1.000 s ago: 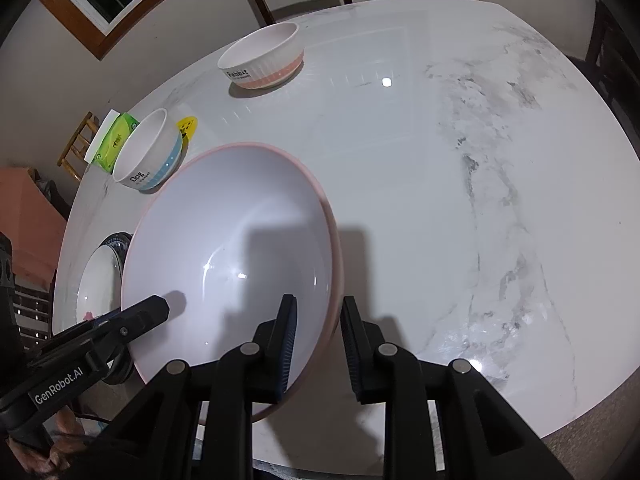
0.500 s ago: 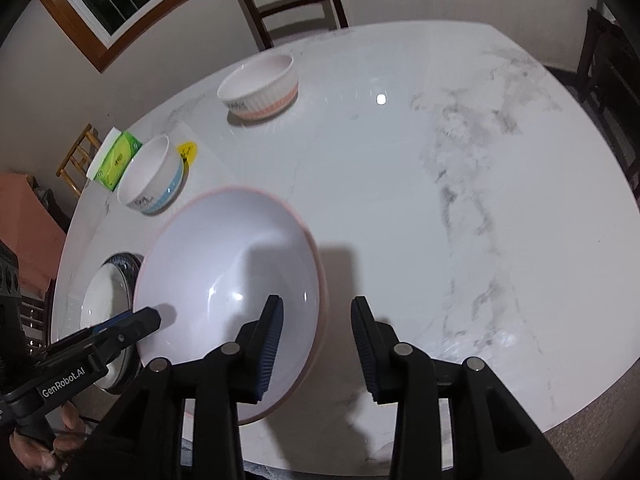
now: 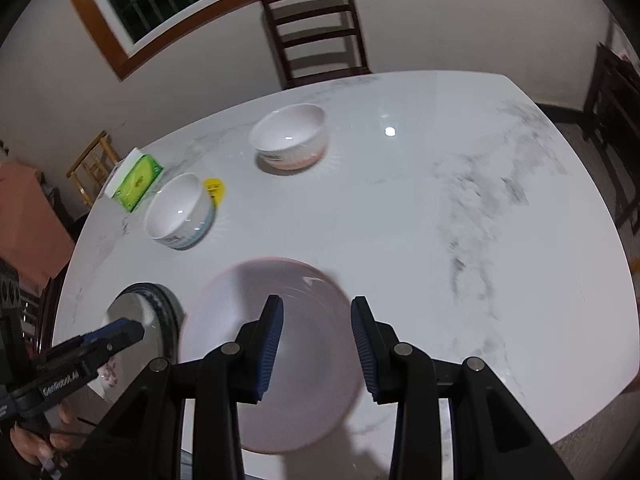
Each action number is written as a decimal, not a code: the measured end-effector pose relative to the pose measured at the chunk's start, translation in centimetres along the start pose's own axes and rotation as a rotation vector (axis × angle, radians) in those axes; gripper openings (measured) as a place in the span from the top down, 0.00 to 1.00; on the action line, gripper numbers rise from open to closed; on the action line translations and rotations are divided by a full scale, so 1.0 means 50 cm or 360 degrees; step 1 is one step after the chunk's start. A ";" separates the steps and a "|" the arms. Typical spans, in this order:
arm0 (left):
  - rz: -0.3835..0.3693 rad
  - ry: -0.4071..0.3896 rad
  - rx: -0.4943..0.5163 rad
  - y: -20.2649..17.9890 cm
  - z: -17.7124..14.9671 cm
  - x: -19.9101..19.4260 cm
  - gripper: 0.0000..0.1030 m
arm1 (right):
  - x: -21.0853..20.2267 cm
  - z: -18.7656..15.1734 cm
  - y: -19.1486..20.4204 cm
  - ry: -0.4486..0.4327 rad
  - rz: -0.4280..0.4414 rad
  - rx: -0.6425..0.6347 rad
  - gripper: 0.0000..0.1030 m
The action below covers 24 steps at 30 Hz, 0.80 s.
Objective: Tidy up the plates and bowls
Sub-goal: 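Open the left tool to release the pink bowl and withdraw it, then grasp the white 'Dog' bowl rim with left tool while right tool approaches it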
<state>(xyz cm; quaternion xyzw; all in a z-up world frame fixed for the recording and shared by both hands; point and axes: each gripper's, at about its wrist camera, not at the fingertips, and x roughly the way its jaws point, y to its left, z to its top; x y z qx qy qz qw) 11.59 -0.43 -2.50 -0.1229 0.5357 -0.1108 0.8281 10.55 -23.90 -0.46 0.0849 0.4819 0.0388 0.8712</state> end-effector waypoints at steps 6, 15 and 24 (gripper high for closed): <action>0.0087 -0.0050 -0.0083 0.062 0.039 -0.015 0.72 | 0.026 0.036 0.091 0.0043 0.0102 -0.0139 0.65; 0.0180 -0.0064 -0.0191 0.140 0.100 -0.006 0.72 | 0.104 0.108 0.191 0.0133 0.0257 -0.0244 0.65; 0.0161 -0.0093 -0.0308 0.192 0.183 0.023 0.72 | 0.202 0.174 0.239 0.0225 0.0257 -0.0261 0.65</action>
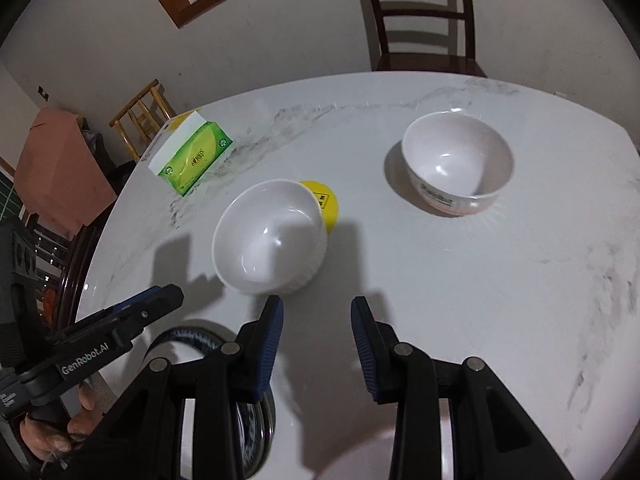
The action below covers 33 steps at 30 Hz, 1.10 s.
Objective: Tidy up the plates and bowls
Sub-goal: 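Grasp the white 'Dog' bowl rim with left tool while right tool approaches it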
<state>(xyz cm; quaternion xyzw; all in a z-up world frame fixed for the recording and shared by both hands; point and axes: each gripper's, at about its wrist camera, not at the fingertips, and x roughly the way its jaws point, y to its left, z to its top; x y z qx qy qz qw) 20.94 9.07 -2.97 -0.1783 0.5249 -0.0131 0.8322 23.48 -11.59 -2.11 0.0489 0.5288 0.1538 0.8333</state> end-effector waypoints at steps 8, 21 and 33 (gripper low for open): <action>0.0006 0.0049 -0.0052 0.008 0.064 0.066 0.72 | 0.083 0.052 -0.006 0.0075 -0.0029 0.0047 0.65; 0.0047 0.0123 -0.0042 0.013 0.086 0.145 0.78 | 0.171 0.076 -0.002 0.0154 -0.0088 0.0045 0.75; 0.0000 0.0173 -0.0056 0.008 0.072 0.156 0.89 | 0.167 0.064 -0.009 0.0184 -0.0045 0.0118 0.86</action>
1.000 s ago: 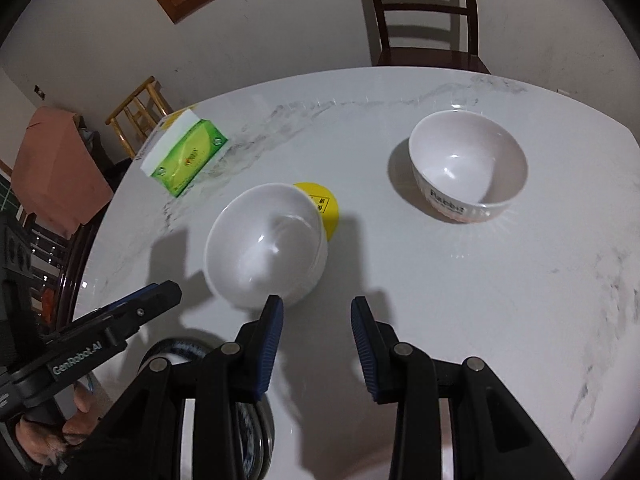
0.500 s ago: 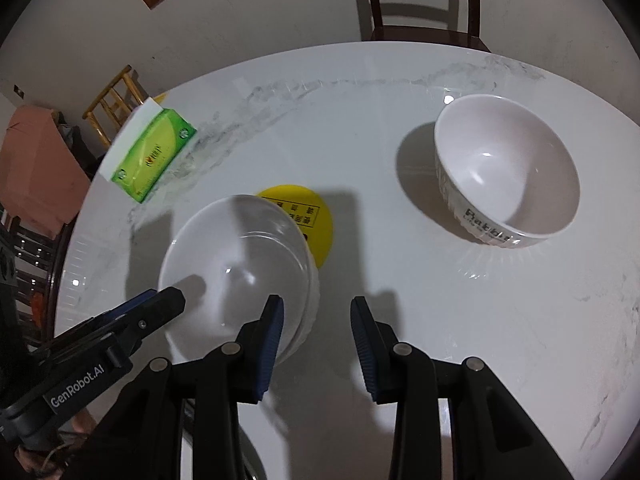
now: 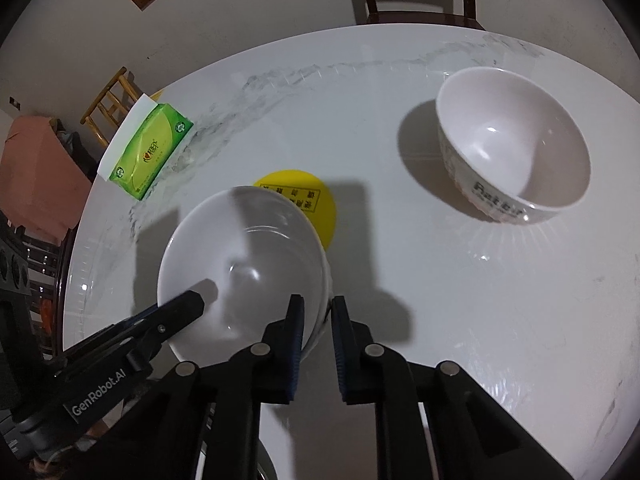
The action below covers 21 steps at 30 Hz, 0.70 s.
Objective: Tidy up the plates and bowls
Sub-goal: 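Grasp the white 'Dog' bowl rim with left tool while right tool approaches it, then lift the white 'Dog' bowl with the left tool and lower it into the pink bowl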
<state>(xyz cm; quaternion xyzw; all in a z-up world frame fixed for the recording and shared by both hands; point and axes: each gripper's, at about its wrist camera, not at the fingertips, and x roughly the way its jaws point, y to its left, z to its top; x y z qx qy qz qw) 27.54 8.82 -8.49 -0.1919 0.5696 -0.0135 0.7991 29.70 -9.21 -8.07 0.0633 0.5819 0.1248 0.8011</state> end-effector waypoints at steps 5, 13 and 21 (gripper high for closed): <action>-0.0003 -0.0003 0.0026 -0.013 -0.014 -0.018 0.89 | -0.025 -0.018 -0.003 -0.0015 -0.0002 0.0003 0.86; -0.0020 -0.0028 0.0089 -0.054 -0.051 -0.067 0.89 | -0.102 -0.054 -0.016 -0.0082 0.0004 0.0010 0.86; -0.0041 -0.0065 0.0199 -0.126 -0.109 -0.132 0.88 | -0.200 -0.106 -0.047 -0.0191 0.0019 0.0048 0.86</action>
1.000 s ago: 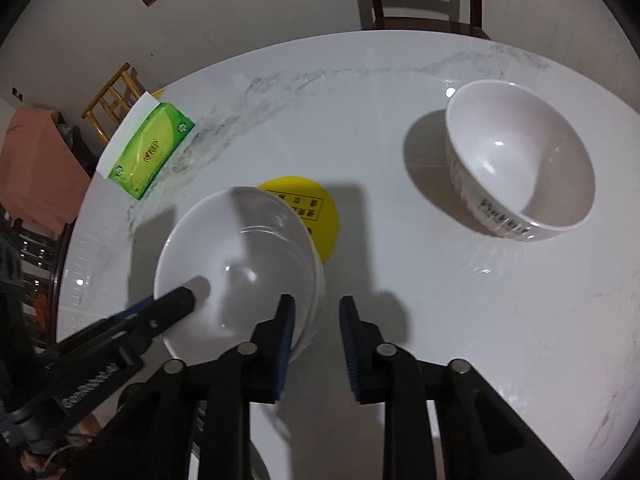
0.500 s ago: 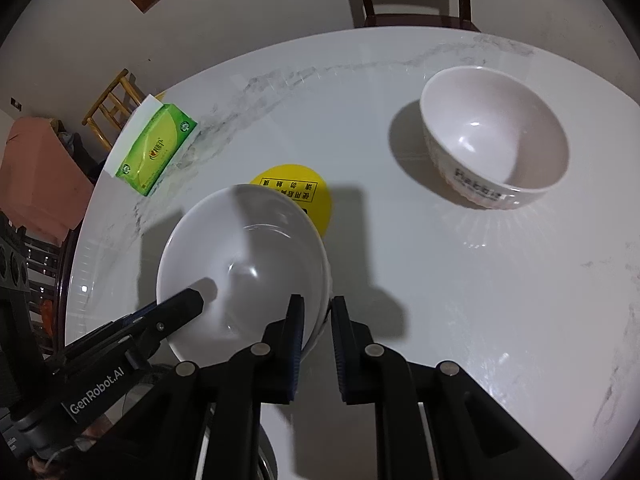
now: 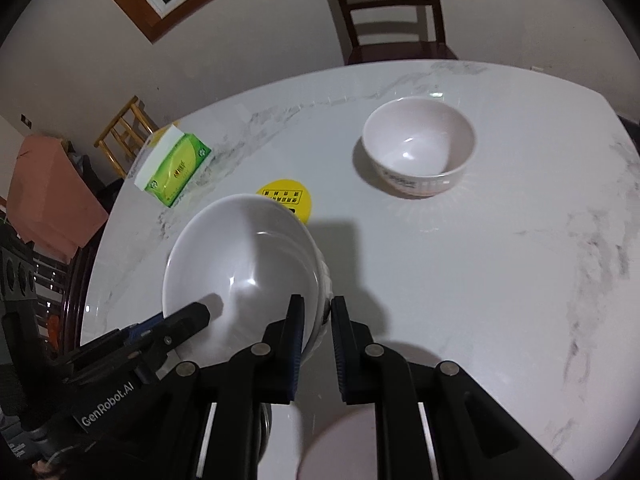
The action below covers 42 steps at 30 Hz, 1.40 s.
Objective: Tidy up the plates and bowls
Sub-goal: 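Lift the white 'Dog' bowl with the left tool and lower it into the pink bowl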
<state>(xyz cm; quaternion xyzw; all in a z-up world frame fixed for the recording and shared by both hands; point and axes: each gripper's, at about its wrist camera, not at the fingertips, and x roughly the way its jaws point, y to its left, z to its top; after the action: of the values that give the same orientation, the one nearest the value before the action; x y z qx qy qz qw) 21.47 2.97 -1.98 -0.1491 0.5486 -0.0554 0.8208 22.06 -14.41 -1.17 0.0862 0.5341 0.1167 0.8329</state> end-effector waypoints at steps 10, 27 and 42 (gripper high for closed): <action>-0.0043 -0.0015 0.0158 -0.093 -0.079 -0.065 0.87 | -0.123 -0.079 -0.042 -0.0088 -0.0039 0.0016 0.86; -0.0052 0.0099 0.0301 -0.178 -0.193 -0.051 0.87 | -0.165 -0.203 -0.145 -0.0052 -0.0064 0.0138 0.86; 0.0023 0.0193 0.0348 -0.202 -0.229 0.004 0.88 | -0.123 -0.236 -0.182 0.0051 -0.0104 0.0175 0.86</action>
<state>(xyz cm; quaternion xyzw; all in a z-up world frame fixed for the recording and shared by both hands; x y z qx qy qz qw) 11.80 -8.78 -3.12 -0.0511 0.5889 -0.1179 0.7979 9.79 -24.67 -3.16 0.1125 0.5555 0.0614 0.8216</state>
